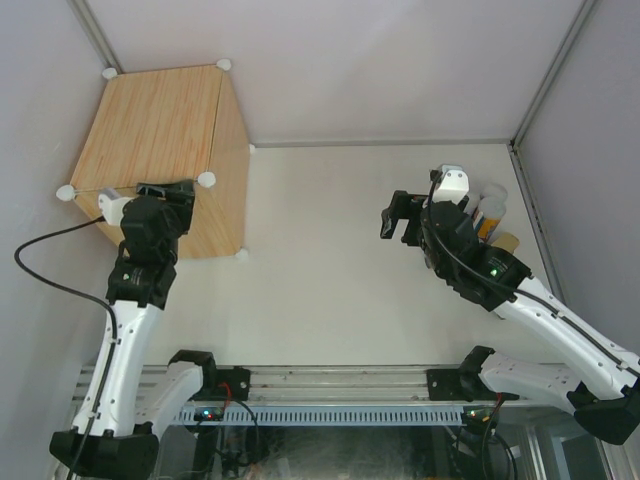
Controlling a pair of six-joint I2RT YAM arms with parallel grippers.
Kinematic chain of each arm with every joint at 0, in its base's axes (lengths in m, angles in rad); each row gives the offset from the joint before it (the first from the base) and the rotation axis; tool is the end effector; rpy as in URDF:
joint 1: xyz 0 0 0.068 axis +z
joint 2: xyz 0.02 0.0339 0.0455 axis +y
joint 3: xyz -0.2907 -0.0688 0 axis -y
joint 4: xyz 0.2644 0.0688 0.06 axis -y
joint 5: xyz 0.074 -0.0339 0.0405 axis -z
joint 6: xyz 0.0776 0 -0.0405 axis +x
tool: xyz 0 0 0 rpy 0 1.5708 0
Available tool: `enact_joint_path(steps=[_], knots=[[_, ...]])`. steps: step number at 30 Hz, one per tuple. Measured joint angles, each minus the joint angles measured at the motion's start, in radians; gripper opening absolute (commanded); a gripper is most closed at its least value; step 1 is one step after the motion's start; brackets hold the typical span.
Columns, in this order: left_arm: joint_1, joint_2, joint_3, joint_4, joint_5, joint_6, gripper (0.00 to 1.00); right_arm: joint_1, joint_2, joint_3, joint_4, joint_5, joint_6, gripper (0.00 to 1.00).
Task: Place and organize the canned foods onto the counter
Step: Move the counter to the center of the board.
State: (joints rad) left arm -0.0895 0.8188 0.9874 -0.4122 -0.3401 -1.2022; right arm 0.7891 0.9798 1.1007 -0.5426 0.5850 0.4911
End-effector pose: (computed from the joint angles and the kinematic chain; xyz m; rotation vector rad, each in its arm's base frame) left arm 0.2163 0.0066 0.3938 -1.1726 1.4213 -0.6090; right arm 0.1994 0.1400 0.3896 0.0840 1.9269 0.2748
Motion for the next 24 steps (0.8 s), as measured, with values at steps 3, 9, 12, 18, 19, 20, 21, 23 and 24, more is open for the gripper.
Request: enact_joint_path(steps=[3, 9, 12, 18, 19, 20, 21, 23, 24], knots=[[-0.001, 0.032, 0.0, 0.014, 0.013, -0.003, 0.56, 0.005, 0.0, 0.0, 0.0, 0.001, 0.005, 0.94], [-0.018, 0.066, 0.006, 0.052, 0.023, -0.003, 0.52, 0.012, -0.002, 0.0, -0.001, 0.008, 0.02, 0.94], [-0.027, 0.078, 0.018, 0.067, 0.027, -0.003, 0.51, 0.015, -0.004, 0.0, -0.002, 0.013, 0.027, 0.94], [-0.039, 0.089, 0.021, 0.096, 0.031, -0.003, 0.49, 0.021, -0.007, 0.0, -0.003, 0.026, 0.036, 0.94], [-0.04, 0.093, 0.021, 0.099, 0.031, -0.004, 0.49, 0.023, -0.008, 0.0, -0.004, 0.029, 0.038, 0.94], [-0.04, 0.096, 0.021, 0.1, 0.031, -0.004, 0.48, 0.023, -0.008, 0.0, -0.004, 0.031, 0.04, 0.94], [-0.04, 0.1, 0.021, 0.102, 0.032, -0.004, 0.48, 0.024, -0.008, 0.0, -0.004, 0.032, 0.042, 0.94], [-0.04, 0.108, 0.021, 0.105, 0.033, -0.006, 0.45, 0.024, -0.008, 0.0, -0.004, 0.035, 0.045, 0.94], [-0.041, 0.111, 0.021, 0.108, 0.034, -0.009, 0.44, 0.024, -0.008, 0.0, -0.004, 0.035, 0.045, 0.94]])
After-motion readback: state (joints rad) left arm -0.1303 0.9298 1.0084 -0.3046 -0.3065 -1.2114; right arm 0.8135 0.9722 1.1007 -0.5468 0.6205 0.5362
